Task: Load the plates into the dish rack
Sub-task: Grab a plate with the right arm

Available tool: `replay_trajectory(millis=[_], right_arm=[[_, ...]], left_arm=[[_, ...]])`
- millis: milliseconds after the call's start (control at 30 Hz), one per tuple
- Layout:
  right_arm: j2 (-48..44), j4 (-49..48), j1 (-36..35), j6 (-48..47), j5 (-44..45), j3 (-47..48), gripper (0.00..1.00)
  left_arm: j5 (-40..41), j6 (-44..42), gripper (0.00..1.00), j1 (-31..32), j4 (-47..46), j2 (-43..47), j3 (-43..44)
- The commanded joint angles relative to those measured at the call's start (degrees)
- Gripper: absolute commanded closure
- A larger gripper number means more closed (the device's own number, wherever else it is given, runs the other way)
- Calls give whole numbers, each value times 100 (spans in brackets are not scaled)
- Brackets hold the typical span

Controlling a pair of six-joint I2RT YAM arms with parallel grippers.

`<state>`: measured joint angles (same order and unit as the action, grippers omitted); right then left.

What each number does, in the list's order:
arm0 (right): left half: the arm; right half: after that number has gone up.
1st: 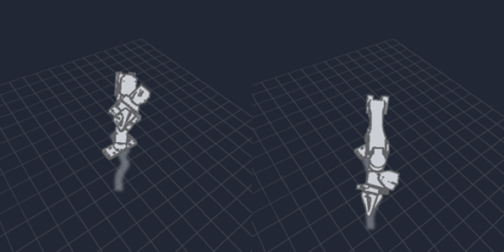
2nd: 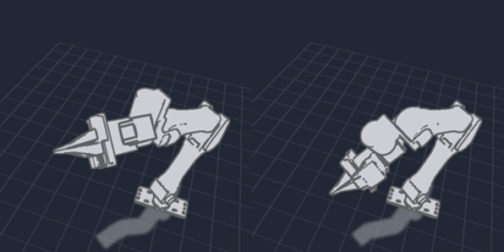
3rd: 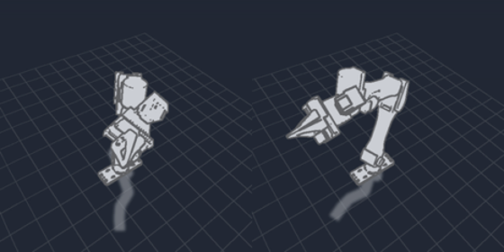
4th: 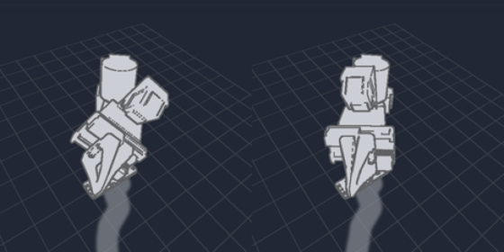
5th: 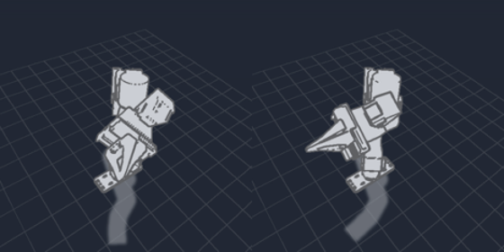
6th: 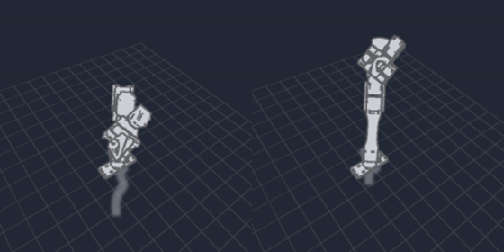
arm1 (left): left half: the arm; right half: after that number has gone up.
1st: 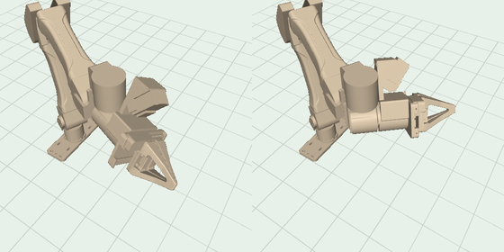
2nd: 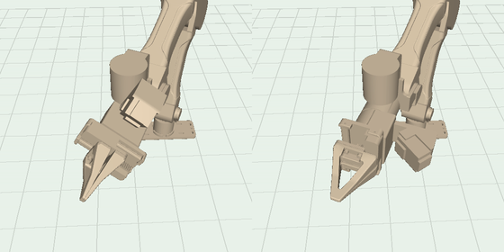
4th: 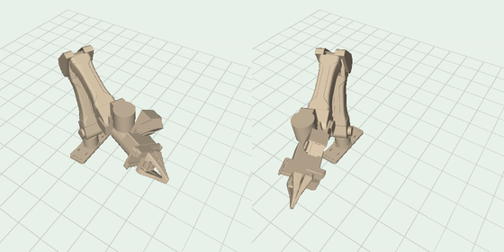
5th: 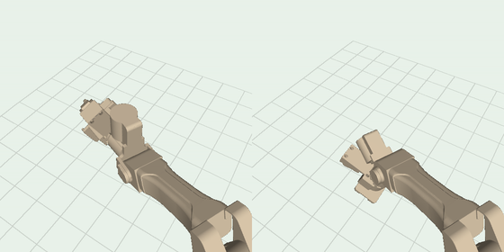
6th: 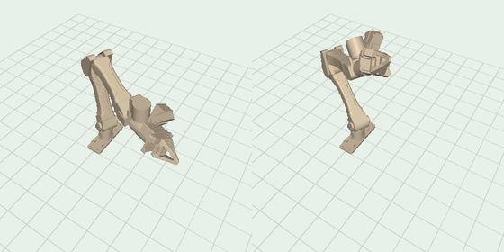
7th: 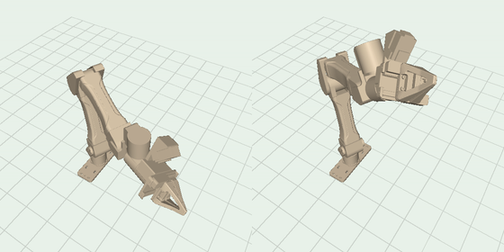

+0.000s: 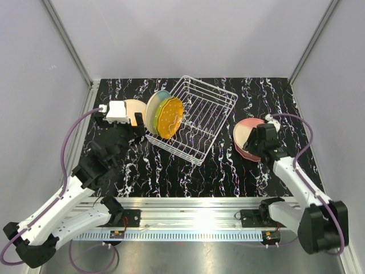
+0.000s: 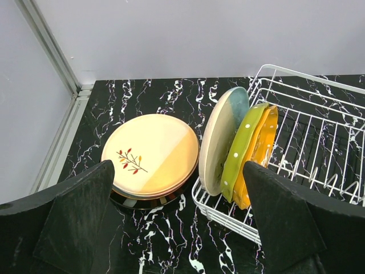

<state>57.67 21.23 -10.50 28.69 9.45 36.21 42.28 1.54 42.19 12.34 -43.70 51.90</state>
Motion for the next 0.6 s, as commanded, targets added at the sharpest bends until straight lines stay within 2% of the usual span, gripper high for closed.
replay_trajectory(millis=[0,167,367,567], right_arm=[[525,-453,-31,-688,-330,404,49],[1097,-550,-127,-1048,-85,703,50],[1528,-402,-672,-1532,557,1116,44],[1800,-321,-1094,-1551,1234,1196,43]], left_arm=[[-1,66,1,34,-311,55,-22],[-18,48,1,69,-320,55,-39],[-9,13,1,70,-320,11,-40],[-36,4,1,78,-337,20,-57]])
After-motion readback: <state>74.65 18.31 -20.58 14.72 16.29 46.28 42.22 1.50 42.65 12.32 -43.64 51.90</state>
